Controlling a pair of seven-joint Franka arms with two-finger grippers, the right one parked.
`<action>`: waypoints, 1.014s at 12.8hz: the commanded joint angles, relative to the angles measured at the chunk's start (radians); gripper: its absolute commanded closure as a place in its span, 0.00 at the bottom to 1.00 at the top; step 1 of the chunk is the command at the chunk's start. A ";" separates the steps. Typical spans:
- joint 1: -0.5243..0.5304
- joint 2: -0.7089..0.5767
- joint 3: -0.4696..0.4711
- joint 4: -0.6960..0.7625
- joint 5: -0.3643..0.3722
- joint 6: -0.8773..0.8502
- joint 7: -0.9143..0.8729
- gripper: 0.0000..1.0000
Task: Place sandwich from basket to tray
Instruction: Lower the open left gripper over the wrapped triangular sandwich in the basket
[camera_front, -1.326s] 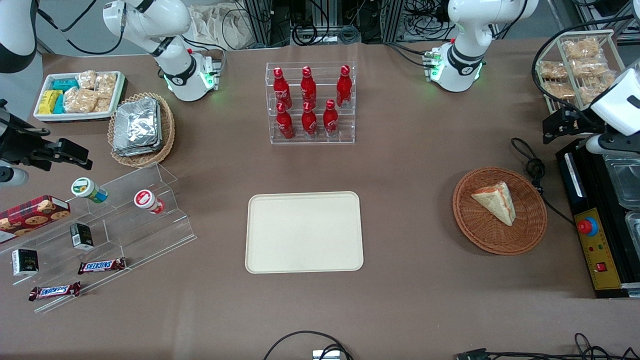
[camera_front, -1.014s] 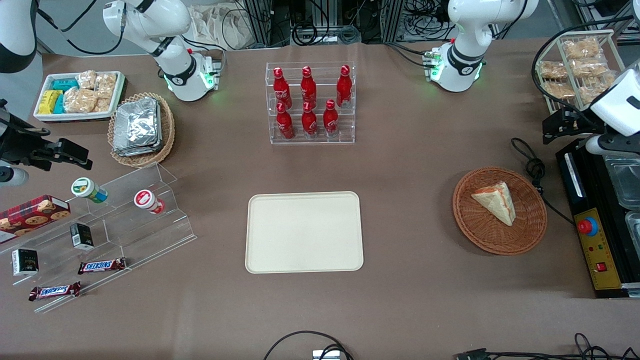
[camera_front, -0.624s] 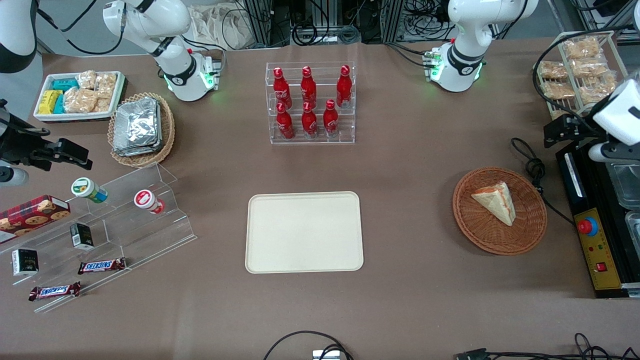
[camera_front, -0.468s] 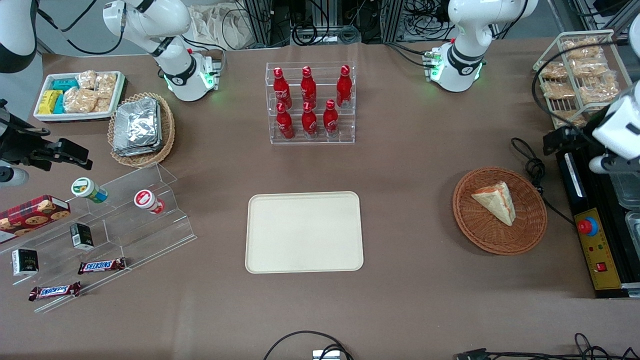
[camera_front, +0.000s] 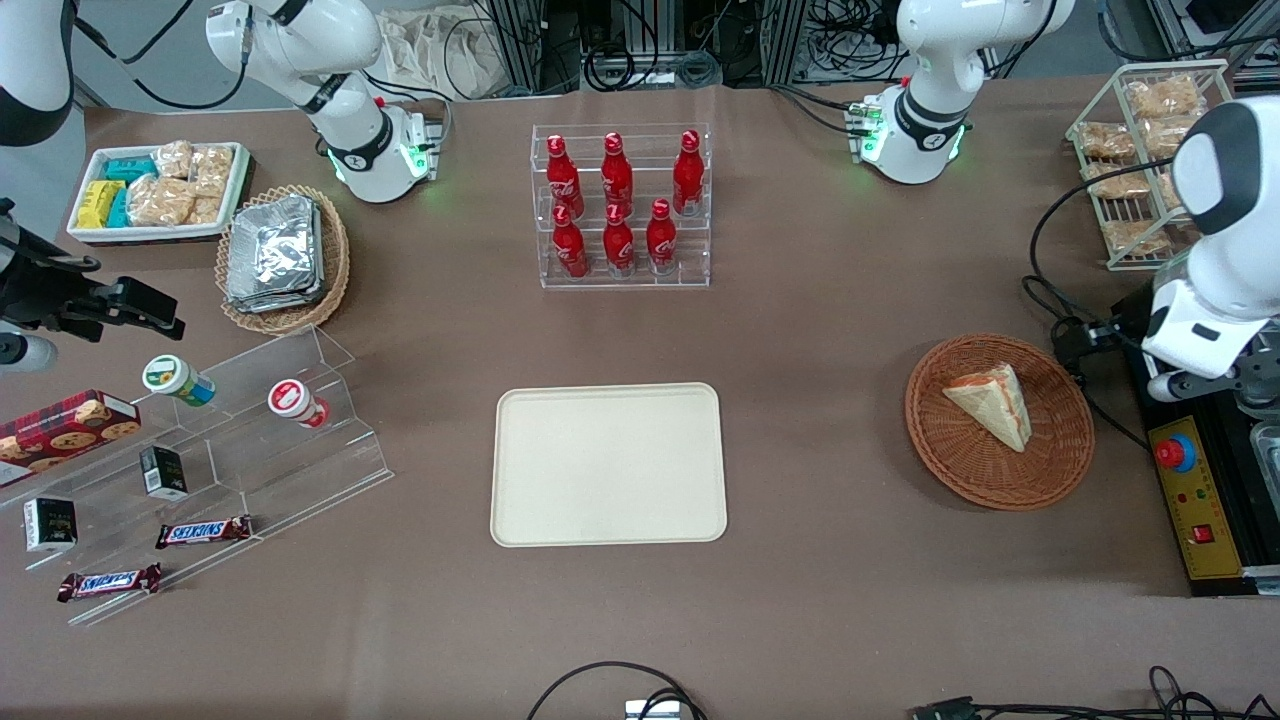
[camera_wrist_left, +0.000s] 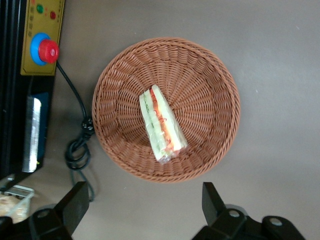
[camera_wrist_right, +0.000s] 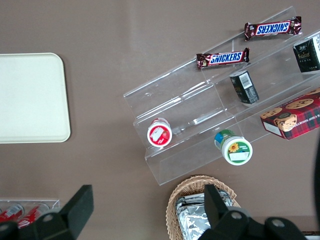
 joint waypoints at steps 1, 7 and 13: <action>0.003 -0.042 -0.005 -0.156 0.002 0.154 -0.114 0.00; 0.001 -0.015 -0.007 -0.302 -0.005 0.395 -0.227 0.00; 0.001 0.090 -0.007 -0.365 -0.005 0.580 -0.345 0.00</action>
